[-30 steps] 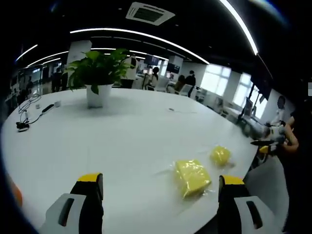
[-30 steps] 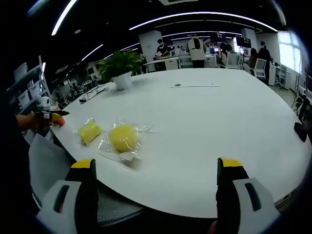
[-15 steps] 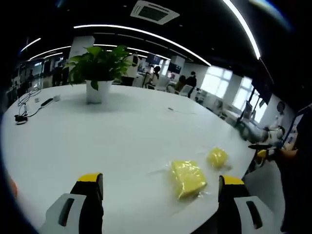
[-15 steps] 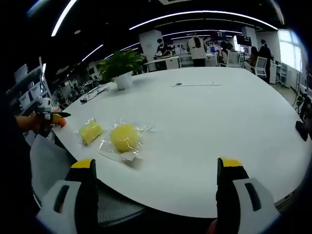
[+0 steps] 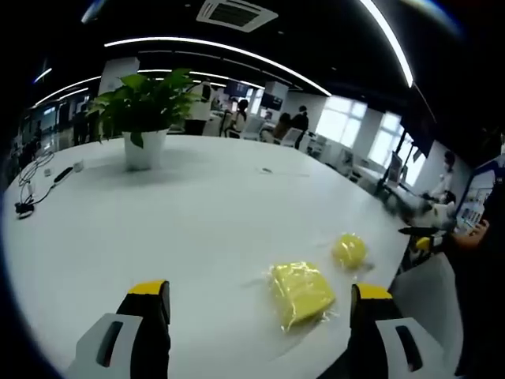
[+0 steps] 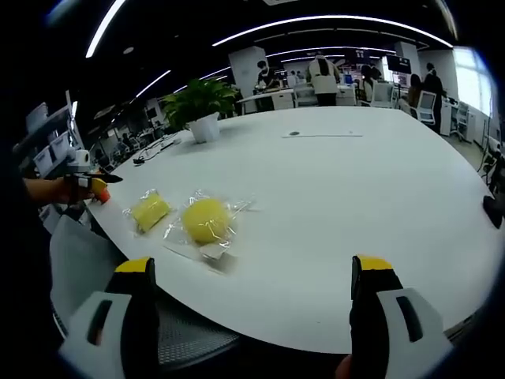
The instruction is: Compare the silicone blocks by pressing each to a similar depth, holding the contact briefly, and releasing to observe deformation and rebound differences across the visible hardness samples.
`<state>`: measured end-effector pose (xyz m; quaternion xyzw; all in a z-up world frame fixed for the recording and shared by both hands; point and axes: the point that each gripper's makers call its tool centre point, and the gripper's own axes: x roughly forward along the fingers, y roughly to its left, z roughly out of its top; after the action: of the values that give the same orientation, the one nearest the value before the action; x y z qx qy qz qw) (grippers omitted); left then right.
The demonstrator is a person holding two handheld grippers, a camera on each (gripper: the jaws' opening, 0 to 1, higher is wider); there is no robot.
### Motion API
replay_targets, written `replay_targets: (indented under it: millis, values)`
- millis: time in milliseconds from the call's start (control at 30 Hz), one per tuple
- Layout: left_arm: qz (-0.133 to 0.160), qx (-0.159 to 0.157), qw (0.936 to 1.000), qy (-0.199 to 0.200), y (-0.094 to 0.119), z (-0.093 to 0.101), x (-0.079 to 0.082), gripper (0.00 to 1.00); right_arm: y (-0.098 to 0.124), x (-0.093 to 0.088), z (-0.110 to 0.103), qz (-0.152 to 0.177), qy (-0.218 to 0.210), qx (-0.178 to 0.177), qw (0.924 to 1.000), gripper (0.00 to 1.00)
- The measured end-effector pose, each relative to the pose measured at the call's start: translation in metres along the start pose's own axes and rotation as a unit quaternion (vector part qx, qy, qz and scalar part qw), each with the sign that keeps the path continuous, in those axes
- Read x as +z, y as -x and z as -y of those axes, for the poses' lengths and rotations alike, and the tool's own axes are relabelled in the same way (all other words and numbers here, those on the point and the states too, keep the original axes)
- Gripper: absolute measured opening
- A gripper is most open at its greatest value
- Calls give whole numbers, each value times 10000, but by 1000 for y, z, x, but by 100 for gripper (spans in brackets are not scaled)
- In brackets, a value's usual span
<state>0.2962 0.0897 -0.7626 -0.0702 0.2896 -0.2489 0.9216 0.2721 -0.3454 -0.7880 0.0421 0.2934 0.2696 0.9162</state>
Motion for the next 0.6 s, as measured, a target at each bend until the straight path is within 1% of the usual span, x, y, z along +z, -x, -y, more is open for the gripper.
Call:
replay_targets:
  millis: [67,200,233,300,333,433,600]
  values:
    - [-23,-23,10000,13,-3,0,0,97,0,1,1,16,-8,-16,10000,96]
    - [-49,55,10000,12,-6,-6,0,98,1,4,3,81,-66,-79,9999,96]
    - [-50,69,10000,15,-7,-7,0,98,0,5,0,127,-124,-30,9998,96]
    - [-58,116,9999,-36,-9,-9,1,97,-2,4,-2,103,-105,13,9999,96]
    - [2,139,9998,-104,-10,-10,5,96,-2,3,-4,75,-68,28,9999,96]
    - [0,12,10000,2,-16,-6,8,96,-2,1,-3,47,-47,20,10000,96]
    - [-151,-107,9998,-16,-30,-4,4,94,-2,2,-2,66,-82,3,9999,96]
